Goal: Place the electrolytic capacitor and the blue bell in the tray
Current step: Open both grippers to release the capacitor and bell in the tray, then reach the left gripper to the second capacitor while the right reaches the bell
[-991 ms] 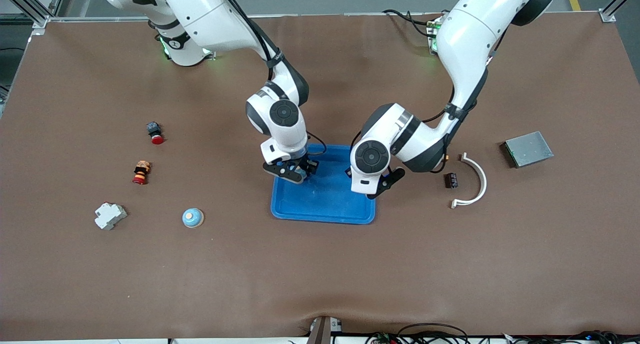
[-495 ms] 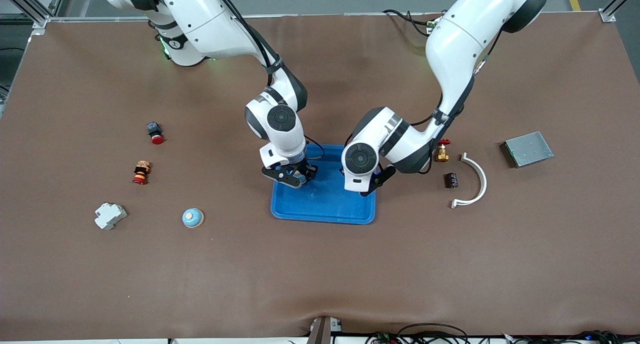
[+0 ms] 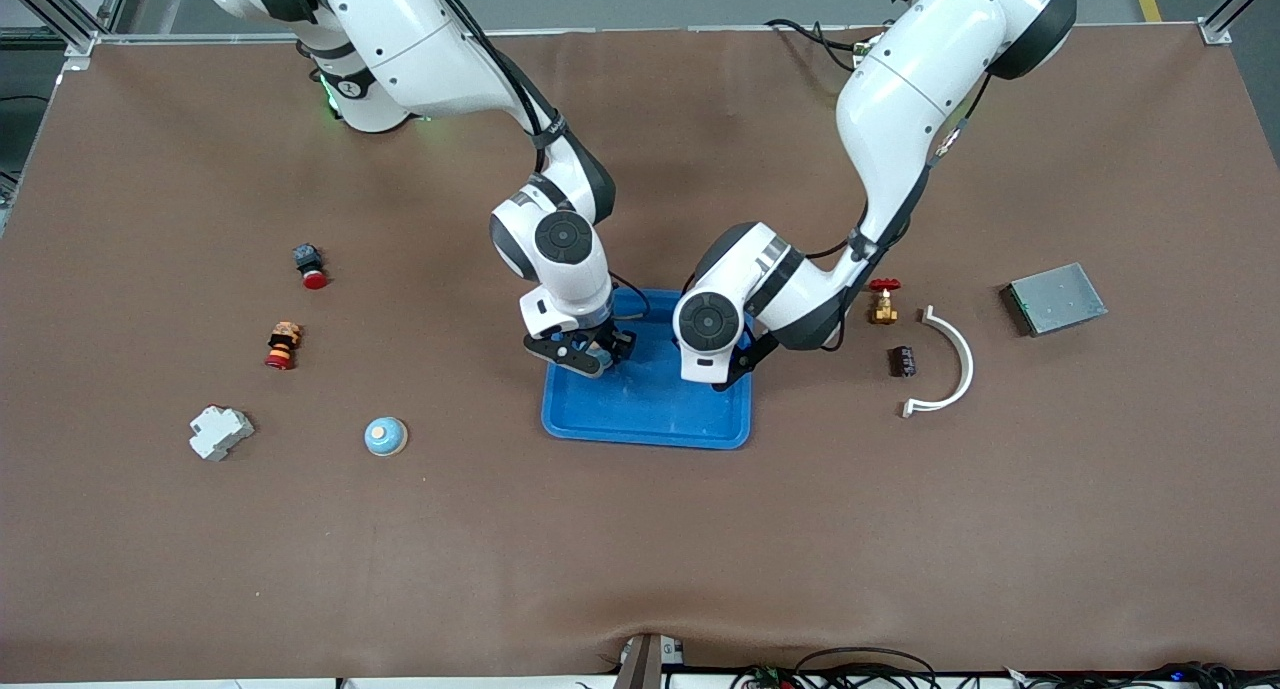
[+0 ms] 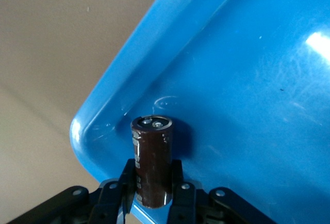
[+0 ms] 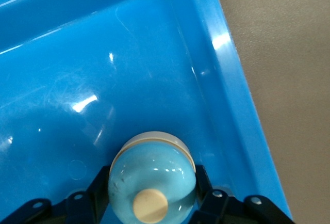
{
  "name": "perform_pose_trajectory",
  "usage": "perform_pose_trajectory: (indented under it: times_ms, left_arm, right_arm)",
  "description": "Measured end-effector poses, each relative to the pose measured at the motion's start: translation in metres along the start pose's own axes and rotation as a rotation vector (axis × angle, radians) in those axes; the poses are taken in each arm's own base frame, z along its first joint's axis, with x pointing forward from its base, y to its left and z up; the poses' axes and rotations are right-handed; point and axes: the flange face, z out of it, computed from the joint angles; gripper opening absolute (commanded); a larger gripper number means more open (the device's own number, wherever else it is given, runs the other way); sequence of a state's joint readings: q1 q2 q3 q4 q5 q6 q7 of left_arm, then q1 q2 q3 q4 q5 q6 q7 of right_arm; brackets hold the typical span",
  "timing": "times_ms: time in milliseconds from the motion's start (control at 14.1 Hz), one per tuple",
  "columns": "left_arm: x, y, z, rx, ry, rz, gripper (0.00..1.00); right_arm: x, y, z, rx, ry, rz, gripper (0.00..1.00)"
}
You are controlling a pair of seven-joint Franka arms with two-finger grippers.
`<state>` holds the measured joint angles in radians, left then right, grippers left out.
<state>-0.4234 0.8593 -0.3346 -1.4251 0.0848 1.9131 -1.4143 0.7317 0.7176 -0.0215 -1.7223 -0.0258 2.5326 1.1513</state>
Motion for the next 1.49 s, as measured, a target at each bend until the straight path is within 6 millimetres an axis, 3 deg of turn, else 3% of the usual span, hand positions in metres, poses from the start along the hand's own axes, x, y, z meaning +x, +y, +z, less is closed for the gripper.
perform_pose_trajectory:
  times_ms: [71, 142, 354, 566, 849, 1061, 1203, 1344, 1486]
  left_arm:
    - [-0.001, 0.000, 0.001, 0.001, 0.000, 0.001, 0.00]
    - [-0.001, 0.001, 0.002, 0.002, 0.000, 0.001, 0.10]
    - [0.000, 0.001, 0.002, 0.001, 0.000, 0.000, 1.00]
    - [-0.001, 0.001, 0.000, -0.003, 0.001, 0.001, 1.00]
    - [-0.002, 0.001, -0.017, -0.023, 0.012, 0.002, 1.00]
    - [0.002, -0.016, -0.059, 0.001, 0.027, 0.056, 1.00]
    - [0.010, -0.036, -0.094, 0.026, 0.038, 0.162, 1.00]
    - [0.026, -0.059, -0.133, 0.015, 0.053, 0.241, 1.00]
    - [0.056, -0.088, -0.170, 0.008, 0.069, 0.314, 1.00]
  right_arm:
    - [-0.001, 0.000, 0.002, -0.002, -0.002, -0.001, 1.00]
    - [-0.002, 0.000, 0.004, -0.004, -0.003, -0.003, 1.00]
    - [-0.002, -0.002, 0.005, -0.017, -0.009, -0.004, 1.00]
    - [0.007, -0.009, -0.009, -0.066, -0.027, 0.003, 1.00]
    - [0.041, -0.019, -0.045, -0.101, -0.038, 0.041, 1.00]
    - [0.078, -0.010, -0.079, -0.102, -0.035, 0.079, 1.00]
    - [0.109, 0.008, -0.105, -0.109, -0.044, 0.017, 1.00]
    - [0.147, 0.036, -0.129, -0.108, -0.058, -0.009, 1.00]
    - [0.178, 0.063, -0.148, -0.104, -0.070, -0.037, 1.00]
